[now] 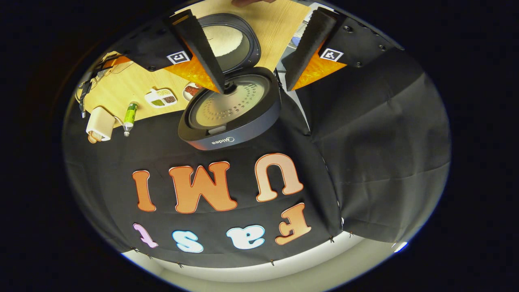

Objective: Close the left gripper, press the button to open the rice cooker; take a wooden spoon from the chopstick holder with the right hand, scoop a spoonful of rice and pour it into the rice cooker, then put the wooden spoon back into the chopstick holder.

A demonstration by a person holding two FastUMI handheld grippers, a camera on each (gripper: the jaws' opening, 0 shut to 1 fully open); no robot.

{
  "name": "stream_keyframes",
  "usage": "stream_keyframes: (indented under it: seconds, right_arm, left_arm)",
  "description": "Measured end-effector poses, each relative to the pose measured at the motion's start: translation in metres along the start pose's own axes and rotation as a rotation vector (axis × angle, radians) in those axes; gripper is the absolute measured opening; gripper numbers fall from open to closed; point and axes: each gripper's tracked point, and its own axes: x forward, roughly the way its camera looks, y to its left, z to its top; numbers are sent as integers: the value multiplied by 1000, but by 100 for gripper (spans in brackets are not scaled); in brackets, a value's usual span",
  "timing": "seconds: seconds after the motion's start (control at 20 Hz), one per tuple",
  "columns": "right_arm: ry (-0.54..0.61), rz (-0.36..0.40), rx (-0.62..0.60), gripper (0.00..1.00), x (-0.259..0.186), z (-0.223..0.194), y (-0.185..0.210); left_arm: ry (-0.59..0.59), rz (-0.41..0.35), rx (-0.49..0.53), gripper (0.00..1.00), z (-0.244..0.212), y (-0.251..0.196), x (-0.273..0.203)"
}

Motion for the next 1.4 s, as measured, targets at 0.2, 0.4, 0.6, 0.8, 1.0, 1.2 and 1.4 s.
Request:
stream_keyframes:
  seconds: [0.2, 0.4, 0.6, 0.8, 1.0, 1.2, 1.4]
  right_arm:
    - [0, 33, 70, 11, -4, 5, -4]
    - [-3, 79, 181, 11, -12, 11, -8]
    - [-28, 122, 243, 11, -32, 29, -16]
    - [-73, 202, 351, 11, -50, 59, -14]
    - [-103, 276, 446, 11, -66, 80, -3]
    - [-105, 411, 581, 11, -80, 97, 26]
    - [-94, 525, 725, 11, -78, 114, 63]
  left_arm:
    - [-2, -5, -3, 100, 1, -5, -3]
    - [-8, -1, -8, 93, 4, -6, -3]
    - [-15, -4, -27, 93, 9, -12, -3]
    - [-32, -7, -24, 93, 13, -17, -4]
    - [-40, 0, -29, 100, 14, -16, -5]
    - [-47, 18, -41, 93, 14, -8, -5]
    - [-58, 46, -48, 93, 14, 6, -8]
